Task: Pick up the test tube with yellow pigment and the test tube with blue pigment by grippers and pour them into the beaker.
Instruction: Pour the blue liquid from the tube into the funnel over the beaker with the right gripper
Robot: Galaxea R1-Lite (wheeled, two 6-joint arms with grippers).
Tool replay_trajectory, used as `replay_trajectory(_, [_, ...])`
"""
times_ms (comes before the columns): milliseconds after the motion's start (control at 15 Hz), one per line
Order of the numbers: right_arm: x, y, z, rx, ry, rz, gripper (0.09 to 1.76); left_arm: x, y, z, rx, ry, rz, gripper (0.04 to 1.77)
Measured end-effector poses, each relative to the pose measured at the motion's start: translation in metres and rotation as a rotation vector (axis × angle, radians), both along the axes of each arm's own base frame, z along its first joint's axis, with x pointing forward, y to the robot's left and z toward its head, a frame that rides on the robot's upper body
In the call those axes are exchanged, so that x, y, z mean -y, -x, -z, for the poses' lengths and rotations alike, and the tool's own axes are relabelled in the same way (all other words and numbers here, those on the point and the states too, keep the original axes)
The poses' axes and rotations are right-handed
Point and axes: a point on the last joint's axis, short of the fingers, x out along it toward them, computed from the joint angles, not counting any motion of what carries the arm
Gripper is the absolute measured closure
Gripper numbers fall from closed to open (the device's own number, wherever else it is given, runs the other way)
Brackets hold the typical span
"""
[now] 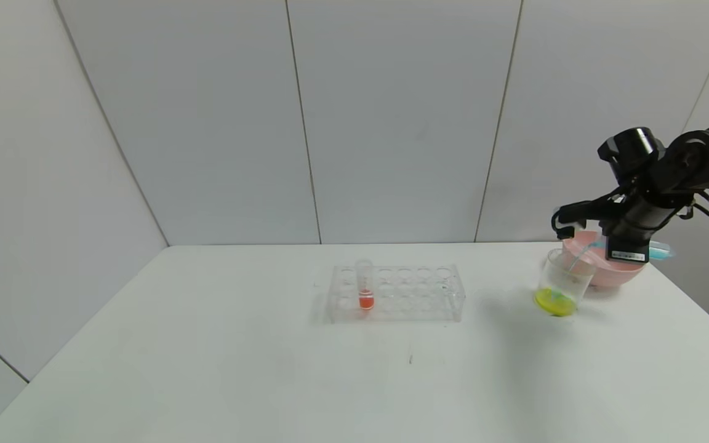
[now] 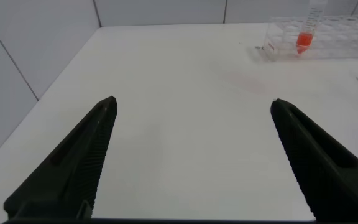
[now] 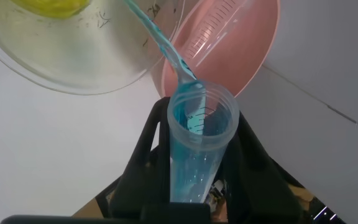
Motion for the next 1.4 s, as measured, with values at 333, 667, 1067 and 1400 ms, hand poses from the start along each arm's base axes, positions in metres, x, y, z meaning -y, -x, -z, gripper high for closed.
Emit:
replay_trajectory(333, [-0.003, -0.002, -0.004, 0.007, 0.119, -0.016, 1.31, 0.000, 0.000, 0.000, 0.000, 0.000, 0.000, 0.05])
replay_trajectory(667, [-0.010, 0.000, -0.008, -0.014, 0.248, -0.031, 1.31, 0.000, 0.000, 0.000, 0.000, 0.000, 0.000, 0.05])
replay_trajectory(1067, [-0.040, 0.002, -0.011, -0.036, 0.419, -0.063, 1.31, 0.000, 0.000, 0.000, 0.000, 0.000, 0.000, 0.05])
replay_trajectory(1400, [-0.050, 0.003, -0.008, -0.049, 0.439, -0.077, 1.31, 0.000, 0.000, 0.000, 0.000, 0.000, 0.000, 0.05])
